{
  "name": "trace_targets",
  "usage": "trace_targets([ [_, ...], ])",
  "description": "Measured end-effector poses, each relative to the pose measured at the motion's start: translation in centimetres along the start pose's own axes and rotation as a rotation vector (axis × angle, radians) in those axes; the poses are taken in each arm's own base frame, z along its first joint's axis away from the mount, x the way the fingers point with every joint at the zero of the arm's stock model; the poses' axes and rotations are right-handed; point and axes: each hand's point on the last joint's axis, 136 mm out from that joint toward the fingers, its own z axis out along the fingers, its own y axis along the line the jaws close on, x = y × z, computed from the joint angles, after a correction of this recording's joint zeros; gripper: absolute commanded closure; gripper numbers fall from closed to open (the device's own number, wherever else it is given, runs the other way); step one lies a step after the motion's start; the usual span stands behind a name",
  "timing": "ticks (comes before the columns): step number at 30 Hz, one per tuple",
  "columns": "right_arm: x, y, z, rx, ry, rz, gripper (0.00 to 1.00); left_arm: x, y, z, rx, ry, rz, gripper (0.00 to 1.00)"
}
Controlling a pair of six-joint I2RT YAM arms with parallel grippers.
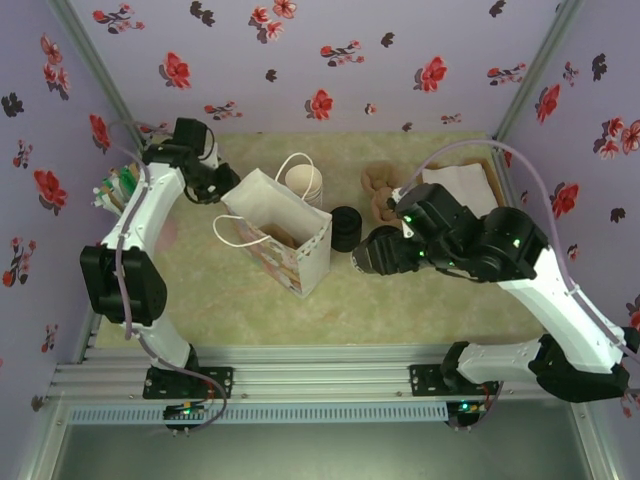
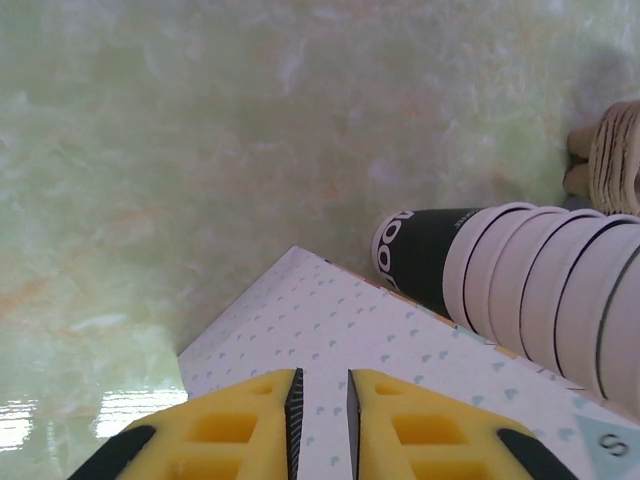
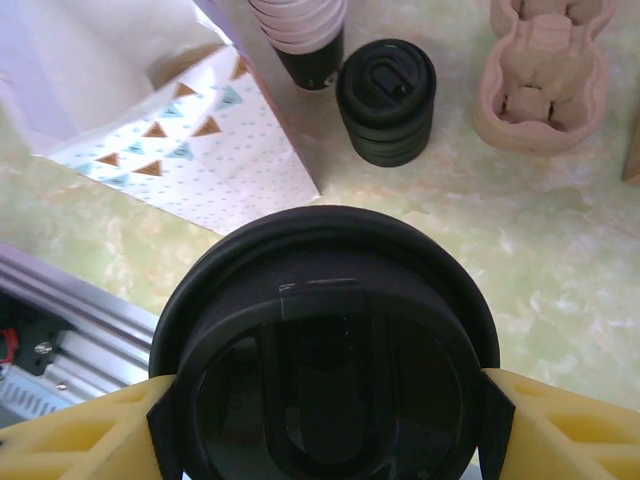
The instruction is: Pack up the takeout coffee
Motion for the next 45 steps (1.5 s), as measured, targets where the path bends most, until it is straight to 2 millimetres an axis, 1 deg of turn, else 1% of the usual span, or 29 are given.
trace_targets([
  [5,-1.0,1.3,-2.2,-0.09,-0.04,-0.007,0.29,1.2,-1.3,1.5,0.033,0.024,0.032,0.8],
  [8,-1.5,2.1,-3.5,-0.142,-0.067,-0.01,0.3,1.9,-2.3,2.0,0.055,0.027,0.046,0.8],
  [11,-2.0,2.7,-4.3,-0.178,-0.083,-0.014,0.3,2.4,-3.2,2.3,0.078,0.024,0.06,0.81],
  [15,-2.6,3.4,-4.4,-0.201,-0.082,-0.028,0.3,3.1,-4.5,2.7,0.105,0.025,0.075,0.81],
  [20,-3.2,4.4,-3.6,-0.212,-0.062,-0.041,0.3,4.5,-6.7,3.2,0.138,0.036,0.105,0.81],
  [23,-3.7,5.0,-3.4,-0.225,-0.058,-0.047,0.3,5.4,-7.5,3.1,0.155,0.043,0.114,0.81],
  [29,-4.7,6.0,-3.3,-0.249,-0.059,-0.065,0.3,6.4,-7.4,2.4,0.166,0.036,0.102,0.79],
  [33,-5.6,6.8,-3.0,-0.259,-0.06,-0.08,0.31,6.7,-7.3,1.5,0.173,0.024,0.101,0.77],
  [37,-6.4,7.5,-2.0,-0.25,-0.044,-0.098,0.31,7.1,-7.1,0.8,0.178,0.009,0.102,0.73],
  [40,-6.7,7.8,-0.8,-0.232,-0.015,-0.111,0.31,7.4,-6.2,0.4,0.171,0.004,0.09,0.71],
  [42,-6.7,7.8,-0.1,-0.215,0.008,-0.12,0.31,7.2,-5.5,0.1,0.164,-0.008,0.074,0.7],
  [45,-6.7,7.8,1.0,-0.184,0.045,-0.131,0.31,6.3,-4.6,-0.8,0.161,-0.041,0.05,0.66],
])
